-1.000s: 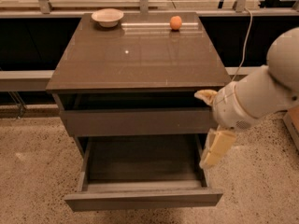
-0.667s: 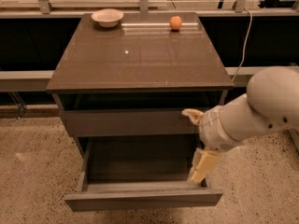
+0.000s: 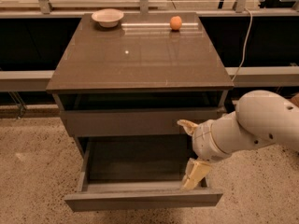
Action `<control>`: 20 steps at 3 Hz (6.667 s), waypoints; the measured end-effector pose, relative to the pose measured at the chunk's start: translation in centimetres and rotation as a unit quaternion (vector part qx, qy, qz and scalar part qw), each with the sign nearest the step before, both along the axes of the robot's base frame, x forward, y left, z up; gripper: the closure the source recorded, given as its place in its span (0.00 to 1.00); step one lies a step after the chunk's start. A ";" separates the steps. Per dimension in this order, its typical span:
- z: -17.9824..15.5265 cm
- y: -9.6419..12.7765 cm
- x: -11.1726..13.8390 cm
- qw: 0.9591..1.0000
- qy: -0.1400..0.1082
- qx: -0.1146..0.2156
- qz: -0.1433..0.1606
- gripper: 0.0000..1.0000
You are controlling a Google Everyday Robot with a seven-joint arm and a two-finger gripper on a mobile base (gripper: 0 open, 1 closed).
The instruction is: Close middle drawer
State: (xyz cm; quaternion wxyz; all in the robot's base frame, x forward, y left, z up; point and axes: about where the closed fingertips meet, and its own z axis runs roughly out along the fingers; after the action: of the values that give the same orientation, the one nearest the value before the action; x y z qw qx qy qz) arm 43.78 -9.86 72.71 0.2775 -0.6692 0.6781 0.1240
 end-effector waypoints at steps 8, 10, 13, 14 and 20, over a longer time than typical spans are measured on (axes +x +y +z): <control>-31.1 4.8 3.2 0.990 0.076 -0.114 0.041 0.64; -31.2 5.0 3.7 0.990 0.072 -0.113 0.041 0.56; -30.1 6.5 13.6 0.993 0.022 -0.110 0.035 0.09; -29.8 7.0 14.7 0.994 0.011 -0.103 0.035 0.08; -29.7 8.8 1.9 0.962 0.032 0.273 0.005 1.00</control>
Offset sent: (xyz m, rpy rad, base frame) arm 0.0325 0.0392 -0.1702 -0.3049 0.1848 0.1564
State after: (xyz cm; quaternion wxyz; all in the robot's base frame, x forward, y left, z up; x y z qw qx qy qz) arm 45.67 -1.07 43.03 0.4274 -0.5673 0.6235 0.3267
